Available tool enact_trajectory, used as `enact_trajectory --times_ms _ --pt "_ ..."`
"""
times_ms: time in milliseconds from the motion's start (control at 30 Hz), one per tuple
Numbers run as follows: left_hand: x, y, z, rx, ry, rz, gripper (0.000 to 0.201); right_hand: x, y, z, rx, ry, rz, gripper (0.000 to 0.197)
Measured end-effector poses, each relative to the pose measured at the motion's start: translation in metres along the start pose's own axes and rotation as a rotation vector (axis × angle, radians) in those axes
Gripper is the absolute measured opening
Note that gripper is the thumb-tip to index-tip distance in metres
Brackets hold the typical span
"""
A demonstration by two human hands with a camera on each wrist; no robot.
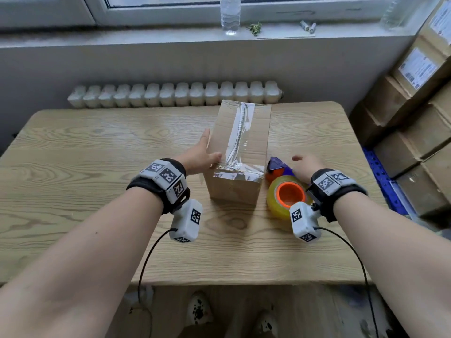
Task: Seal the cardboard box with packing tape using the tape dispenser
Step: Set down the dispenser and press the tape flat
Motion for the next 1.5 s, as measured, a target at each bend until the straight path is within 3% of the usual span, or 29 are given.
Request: enact_trajectory --times_ms 133,200,267,400,533,733,933,1100,1233,1300,1500 --pt "0.002 0.018 0.019 -0.142 0.083 -0.17 0.063 0.038 -0.074 0.048 -0.09 0.246 0.273 0.043" --pt "0.007 0.027 0.017 -0.268 0.06 -0.221 0.064 0.059 -0.11 0.046 -0.015 0.247 0.433 0.038" --pt "0.01 0.03 0.006 -0.409 -0.016 -0.24 0.073 0.068 -0.129 0.028 0.131 0.17 0.5 0.045" --pt "0.011 0.018 -0.004 -0.486 -0.117 -0.206 0.093 0.069 -0.132 0.006 0.29 0.06 0.505 0.072" --pt "0.012 0.029 -0.005 -0.551 -0.072 -0.306 0.09 0.071 -0.134 0.006 0.341 0.105 0.494 0.079" --pt "0.009 0.039 -0.002 -0.741 0.023 -0.377 0.09 0.074 -0.144 0.005 0.396 0.181 0.454 0.067" --pt "0.011 0.042 0.003 -0.779 0.037 -0.397 0.088 0.071 -0.143 0.002 0.48 0.095 0.447 0.068" --pt "0.009 0.037 0.003 -0.793 0.0 -0.356 0.093 0.074 -0.137 0.006 0.514 0.033 0.497 0.073" --pt "0.006 0.023 0.0 -0.807 -0.172 -0.223 0.113 0.075 -0.12 0.001 0.528 -0.118 0.523 0.104" --pt "0.006 0.017 0.001 -0.804 -0.197 -0.191 0.115 0.073 -0.115 -0.001 0.567 -0.153 0.523 0.111" --pt "0.003 0.019 0.001 -0.719 -0.122 -0.285 0.108 0.065 -0.118 -0.001 0.563 -0.005 0.557 0.102"
Point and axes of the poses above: each hand's wrist, its own x-axis away from the middle knuckle, its own z-axis out of the back of the hand, y = z × x, the point moved 10 cm from there along -x, towards the middle knuckle, and after that the axes turned 8 degrees about x, right-handed, at the moved point
